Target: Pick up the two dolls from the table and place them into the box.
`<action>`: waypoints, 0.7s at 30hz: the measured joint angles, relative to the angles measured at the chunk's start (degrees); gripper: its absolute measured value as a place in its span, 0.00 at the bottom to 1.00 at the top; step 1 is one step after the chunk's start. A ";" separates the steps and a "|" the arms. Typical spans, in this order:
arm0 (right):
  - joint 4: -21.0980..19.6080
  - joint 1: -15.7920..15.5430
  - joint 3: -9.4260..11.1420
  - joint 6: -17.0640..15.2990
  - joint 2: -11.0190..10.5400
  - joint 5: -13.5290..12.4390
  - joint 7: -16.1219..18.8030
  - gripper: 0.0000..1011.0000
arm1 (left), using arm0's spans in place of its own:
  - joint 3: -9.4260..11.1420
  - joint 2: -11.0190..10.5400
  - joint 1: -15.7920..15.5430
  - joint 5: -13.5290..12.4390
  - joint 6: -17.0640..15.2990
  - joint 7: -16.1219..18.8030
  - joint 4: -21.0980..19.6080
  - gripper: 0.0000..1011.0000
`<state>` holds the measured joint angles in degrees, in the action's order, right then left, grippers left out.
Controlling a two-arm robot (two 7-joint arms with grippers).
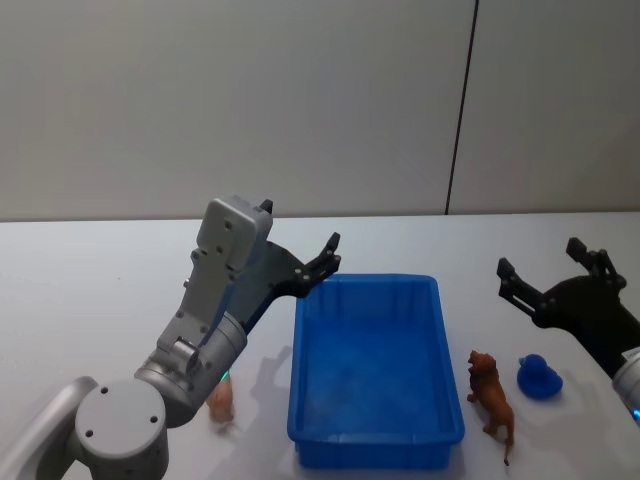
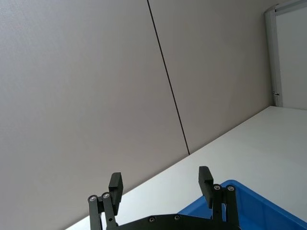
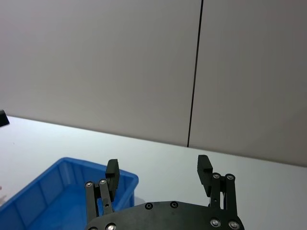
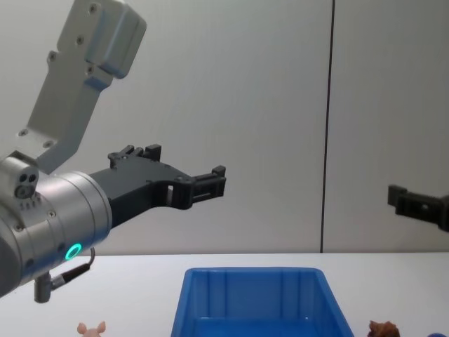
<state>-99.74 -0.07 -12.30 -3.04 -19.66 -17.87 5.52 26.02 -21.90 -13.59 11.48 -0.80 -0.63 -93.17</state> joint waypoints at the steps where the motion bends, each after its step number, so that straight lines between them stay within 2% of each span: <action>1: 0.24 0.10 0.10 -0.22 -0.08 -0.20 0.27 0.99 | 0.00 0.00 0.00 0.00 0.00 0.00 0.00 0.99; 7: 3.15 1.09 1.47 -2.63 -1.49 -2.28 3.60 0.99 | 0.00 0.00 0.00 0.00 0.00 0.00 0.00 0.99; 21: 8.31 2.02 3.96 -6.79 -4.98 -3.66 10.48 0.99 | 0.00 0.00 0.00 0.00 0.00 0.00 0.00 0.99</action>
<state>-91.43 1.94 -8.34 -9.82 -24.64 -21.52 16.00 26.02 -21.90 -13.59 11.48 -0.80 -0.63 -93.17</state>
